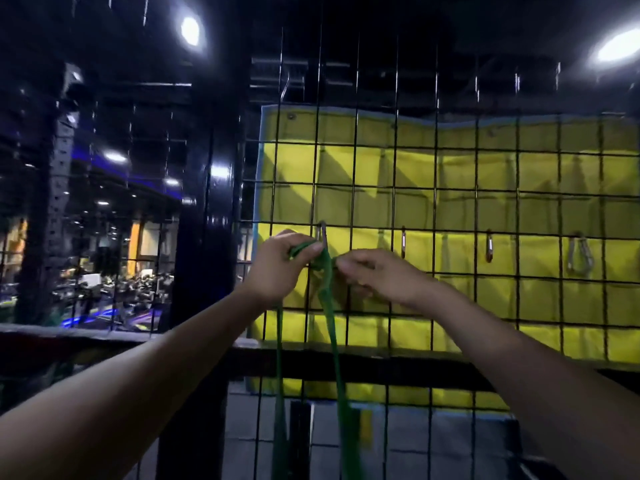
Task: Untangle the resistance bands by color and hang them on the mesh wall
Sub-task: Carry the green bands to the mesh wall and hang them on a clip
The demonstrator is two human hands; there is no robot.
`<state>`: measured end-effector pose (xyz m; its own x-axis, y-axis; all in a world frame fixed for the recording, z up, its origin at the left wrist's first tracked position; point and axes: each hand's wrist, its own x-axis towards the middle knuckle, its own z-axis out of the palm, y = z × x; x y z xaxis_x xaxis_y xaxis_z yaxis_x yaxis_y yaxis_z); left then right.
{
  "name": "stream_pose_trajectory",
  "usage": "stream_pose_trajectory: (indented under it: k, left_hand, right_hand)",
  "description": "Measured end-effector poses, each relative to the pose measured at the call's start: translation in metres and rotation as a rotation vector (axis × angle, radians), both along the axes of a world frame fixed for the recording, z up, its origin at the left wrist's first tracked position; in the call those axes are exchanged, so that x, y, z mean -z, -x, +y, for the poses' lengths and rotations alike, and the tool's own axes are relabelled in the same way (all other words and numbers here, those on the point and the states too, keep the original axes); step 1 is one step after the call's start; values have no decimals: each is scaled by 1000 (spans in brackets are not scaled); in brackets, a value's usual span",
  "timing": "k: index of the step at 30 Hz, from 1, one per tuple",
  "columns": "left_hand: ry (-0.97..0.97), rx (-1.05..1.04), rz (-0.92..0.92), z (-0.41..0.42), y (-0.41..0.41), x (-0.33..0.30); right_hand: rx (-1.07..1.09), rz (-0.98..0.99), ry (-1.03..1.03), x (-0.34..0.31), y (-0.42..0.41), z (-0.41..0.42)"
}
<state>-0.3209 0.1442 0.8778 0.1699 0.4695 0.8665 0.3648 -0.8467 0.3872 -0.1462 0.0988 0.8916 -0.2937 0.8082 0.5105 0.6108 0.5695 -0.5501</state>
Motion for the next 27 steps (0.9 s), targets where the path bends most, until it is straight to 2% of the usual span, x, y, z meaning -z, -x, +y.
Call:
stream_pose_trajectory:
  k: [3, 6, 10, 16, 19, 27]
  left_hand:
    - [-6, -12, -25, 7, 1, -6]
    - [-13, -35, -49, 9, 6, -11]
    - [12, -77, -89, 11, 14, -16]
    - [52, -66, -156, 15, 14, -21]
    - [57, -72, -152, 17, 16, -21]
    - [41, -68, -145, 23, 23, -28]
  right_hand:
    - [76, 229, -55, -18, -3, 22]
    - [132, 273, -46, -29, 7, 43]
    - [124, 377, 44, -32, 25, 66]
    - [9, 665, 177, -32, 39, 72]
    - [17, 672, 213, -36, 41, 73]
    - [91, 538, 277, -42, 43, 79]
